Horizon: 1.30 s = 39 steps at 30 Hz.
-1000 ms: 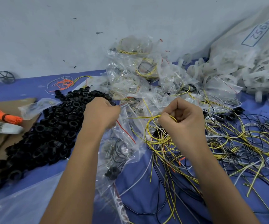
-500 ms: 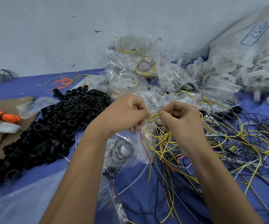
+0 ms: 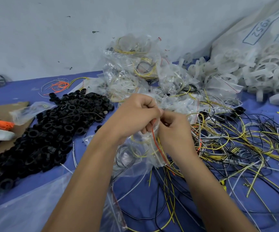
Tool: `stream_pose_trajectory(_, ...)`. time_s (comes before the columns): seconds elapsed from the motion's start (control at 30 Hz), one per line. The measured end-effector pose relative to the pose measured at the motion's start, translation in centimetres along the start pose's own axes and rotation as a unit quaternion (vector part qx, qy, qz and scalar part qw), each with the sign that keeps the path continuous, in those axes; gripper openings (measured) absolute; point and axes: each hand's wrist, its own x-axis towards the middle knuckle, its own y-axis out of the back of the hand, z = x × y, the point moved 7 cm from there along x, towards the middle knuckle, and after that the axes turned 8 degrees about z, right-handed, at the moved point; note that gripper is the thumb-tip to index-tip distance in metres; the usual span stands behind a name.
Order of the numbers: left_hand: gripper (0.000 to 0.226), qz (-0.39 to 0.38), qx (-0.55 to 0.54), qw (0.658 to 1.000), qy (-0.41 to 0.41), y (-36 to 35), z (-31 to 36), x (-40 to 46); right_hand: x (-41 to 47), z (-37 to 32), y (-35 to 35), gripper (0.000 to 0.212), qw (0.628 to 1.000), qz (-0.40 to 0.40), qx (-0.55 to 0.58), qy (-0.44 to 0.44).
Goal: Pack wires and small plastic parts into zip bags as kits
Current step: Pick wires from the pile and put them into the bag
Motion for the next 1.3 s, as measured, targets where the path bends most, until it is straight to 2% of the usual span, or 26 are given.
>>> stream_pose_trajectory(0.07, 0.027, 0.027, -0.007, 1.0, 0.012, 0.8, -0.4, 0.1, 0.0, 0.1, -0.7, 0.044, 0.998, -0.064, -0.012, 0.008)
stream_pose_trajectory(0.13, 0.029, 0.059, -0.008, 0.998, 0.029, 1.8, -1.1, 0.3, 0.3, -0.2, -0.5, 0.043, 0.997, -0.073, -0.02, 0.029)
stream_pose_trajectory(0.23, 0.029, 0.108, -0.018, 0.992, 0.056, 3.5, -2.2, 0.5, 0.9, -1.2, 2.1, 0.022, 0.995, 0.044, -0.055, 0.071)
stream_pose_trajectory(0.3, 0.027, 0.138, -0.027, 0.988, 0.065, 4.6, -2.6, 0.6, 1.1, -1.5, 3.6, 0.035, 0.986, 0.098, -0.107, 0.081)
stream_pose_trajectory(0.4, 0.023, 0.161, -0.03, 0.984, 0.066, 5.4, -3.0, 0.7, 1.2, -0.7, 3.2, 0.062, 0.987, 0.031, -0.154, 0.019)
stream_pose_trajectory(0.47, 0.024, 0.159, -0.023, 0.985, 0.063, 5.1, -3.0, 0.7, 0.9, -0.3, 2.6, 0.057, 0.989, -0.028, -0.142, -0.015)
stream_pose_trajectory(0.53, 0.023, 0.157, -0.002, 0.986, 0.057, 4.6, -3.1, 0.8, 0.6, 0.0, 1.9, 0.039, 0.986, -0.083, -0.138, -0.044)
stream_pose_trajectory(0.6, 0.02, 0.158, 0.019, 0.986, 0.049, 4.2, -3.0, 0.9, 0.6, 0.4, 2.0, 0.024, 0.984, -0.098, -0.132, -0.062)
stream_pose_trajectory(0.77, 0.017, 0.16, 0.046, 0.986, 0.033, 3.9, -2.7, 0.9, 1.0, -0.4, 3.2, 0.013, 0.99, -0.059, -0.124, -0.035)
stream_pose_trajectory(0.93, 0.015, 0.135, 0.052, 0.989, 0.024, 2.7, -2.2, 0.8, 0.7, -2.4, 3.5, 0.015, 0.99, 0.041, -0.124, 0.054)
stream_pose_trajectory(1.0, 0.015, 0.129, 0.054, 0.99, 0.025, 2.5, -2.1, 0.8, 0.7, -2.5, 2.7, 0.009, 0.998, -0.01, -0.042, 0.036)
stream_pose_trajectory(1.07, 0.014, 0.121, 0.048, 0.991, 0.028, 2.3, -2.0, 0.8, 0.3, -2.5, 1.3, 0.015, 0.995, -0.097, -0.013, 0.024)
stream_pose_trajectory(1.17, 0.016, 0.11, 0.026, 0.993, 0.031, 2.0, -1.8, 0.8, -0.2, -2.8, -0.2, 0.034, 0.97, -0.151, -0.139, 0.127)
stream_pose_trajectory(1.23, 0.019, 0.098, 0.011, 0.995, 0.03, 1.6, -1.5, 0.7, -0.2, -2.2, -0.4, 0.045, 0.959, -0.155, -0.196, 0.137)
stream_pose_trajectory(1.3, 0.021, 0.089, 0.001, 0.996, 0.026, 0.9, -1.2, 0.6, -0.4, -1.5, -0.7, 0.034, 0.958, -0.182, -0.194, 0.113)
